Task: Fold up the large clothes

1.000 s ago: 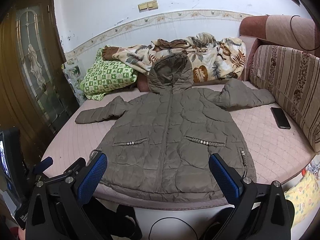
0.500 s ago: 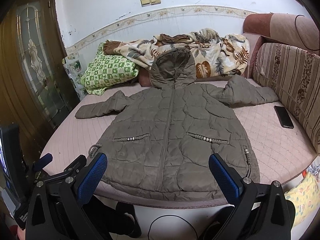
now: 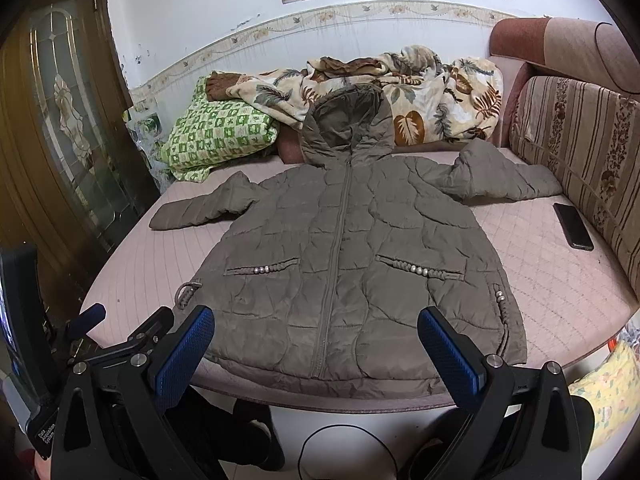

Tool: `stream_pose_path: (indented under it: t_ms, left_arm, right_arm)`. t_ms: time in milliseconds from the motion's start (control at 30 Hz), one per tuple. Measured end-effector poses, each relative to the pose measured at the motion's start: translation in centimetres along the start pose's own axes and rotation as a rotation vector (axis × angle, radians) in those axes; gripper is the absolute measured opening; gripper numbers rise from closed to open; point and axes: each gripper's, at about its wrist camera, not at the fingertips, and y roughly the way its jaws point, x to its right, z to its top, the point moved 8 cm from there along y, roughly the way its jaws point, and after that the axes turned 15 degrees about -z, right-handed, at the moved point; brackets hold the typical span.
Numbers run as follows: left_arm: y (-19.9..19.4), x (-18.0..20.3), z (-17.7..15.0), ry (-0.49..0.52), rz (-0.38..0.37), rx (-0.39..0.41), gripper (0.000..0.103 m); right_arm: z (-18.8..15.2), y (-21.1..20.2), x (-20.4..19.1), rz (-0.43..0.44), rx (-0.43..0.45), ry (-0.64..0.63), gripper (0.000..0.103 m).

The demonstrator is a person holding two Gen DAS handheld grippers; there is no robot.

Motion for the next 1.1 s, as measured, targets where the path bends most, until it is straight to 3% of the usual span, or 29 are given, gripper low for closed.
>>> stream_pose_path:
  t_ms: [100,267,400,533,700,833,900,1000,1100]
  left_arm:
    - [0.6,0.0,1.1,0.009,-0.022,0.101,0.103]
    - [1.7,0.2,3.2,0.023,-0.036,0.119,0.103]
    - [3.8,0.5,6.9,0.05,-0.049,0.131,0.103]
    - [8.3,1.9,11.3,0.112,-0.052,0.14,0.103]
    - [16.2,6.3,15.5,0.157,-0.138,0.14,0.103]
    - [21.1,7.4,13.9,0.121,-0.176,0.127,0.103]
    - [23.2,7.9,12.6,0.152,-0.195,0.051,0.103]
    - [24.0,8.4,12.6,0.149,-0.233,0.028,0.103]
    - [24.9,8.0,12.1,0.153,-0.218,0.004,0.103]
  right_arm:
    - [0.0,0.7,0.3,0.002,-0.013,0.013,0.103]
    - [0.8,2.9,1.9,-0.012,-0.037,0.036,0.103]
    - [3.4,5.2,5.3,-0.035,-0.038,0.125,0.103]
    - [5.5,7.9,9.3,-0.08,-0.053,0.21,0.103]
    - [8.4,13.1,15.8,-0.143,-0.059,0.29,0.103]
    - [10.4,16.8,21.9,-0.13,-0.084,0.429,0.103]
    - [11.8,19.3,25.7,-0.157,-0.108,0.473,0.103]
    - [13.7,22.9,31.5,-0.194,-0.133,0.544,0.103]
    - [15.7,26.5,37.3,-0.251,-0.139,0.592,0.097]
